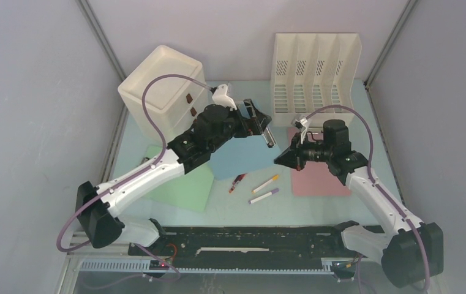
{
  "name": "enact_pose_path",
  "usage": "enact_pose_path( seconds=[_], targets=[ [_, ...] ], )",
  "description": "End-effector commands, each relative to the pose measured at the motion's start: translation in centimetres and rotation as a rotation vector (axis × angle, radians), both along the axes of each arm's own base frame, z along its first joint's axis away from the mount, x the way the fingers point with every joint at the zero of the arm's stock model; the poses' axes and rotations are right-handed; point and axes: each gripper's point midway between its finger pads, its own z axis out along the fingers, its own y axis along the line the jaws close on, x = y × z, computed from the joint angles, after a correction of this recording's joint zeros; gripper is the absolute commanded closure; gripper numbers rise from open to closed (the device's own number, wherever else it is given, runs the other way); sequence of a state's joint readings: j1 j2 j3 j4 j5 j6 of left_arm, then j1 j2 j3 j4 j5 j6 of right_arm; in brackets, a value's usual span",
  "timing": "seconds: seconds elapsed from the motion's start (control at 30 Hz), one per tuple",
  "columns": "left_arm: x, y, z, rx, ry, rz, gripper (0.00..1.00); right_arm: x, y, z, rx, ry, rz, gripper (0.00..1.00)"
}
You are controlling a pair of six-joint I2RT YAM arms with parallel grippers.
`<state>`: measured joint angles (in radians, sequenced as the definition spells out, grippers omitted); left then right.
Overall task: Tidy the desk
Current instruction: Pick up the folder from the center of the board.
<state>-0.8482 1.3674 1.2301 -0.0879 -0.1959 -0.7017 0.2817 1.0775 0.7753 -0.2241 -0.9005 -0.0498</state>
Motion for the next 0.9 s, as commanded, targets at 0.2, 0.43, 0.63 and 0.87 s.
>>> enact_pose_path(
  seconds=[0.2, 0.43, 0.63, 0.87],
  targets=[
    [-1.2, 0.9, 3.6, -0.015, -0.139, -0.055, 0.00, -0.7, 0.3, 1.8, -0.034, -0.129, 0.095, 1.00],
    [-3.8, 4.1, 4.2, 0.096, -0.278, -0.227, 0.00, -0.8, -1.8, 3.0, -0.092, -0.189, 0.114, 1.00],
    [-5.6, 9.0, 6.3, 0.140, -0.393, -0.292, 0.00, -1.9, -3.2, 3.8, -0.095, -0.241, 0.136, 1.00],
    [-7.3, 10.1, 6.1, 0.130, -0.434, -0.417, 0.00, -3.5, -2.8, 4.1, -0.073, -0.249, 0.208, 1.00]
  ],
)
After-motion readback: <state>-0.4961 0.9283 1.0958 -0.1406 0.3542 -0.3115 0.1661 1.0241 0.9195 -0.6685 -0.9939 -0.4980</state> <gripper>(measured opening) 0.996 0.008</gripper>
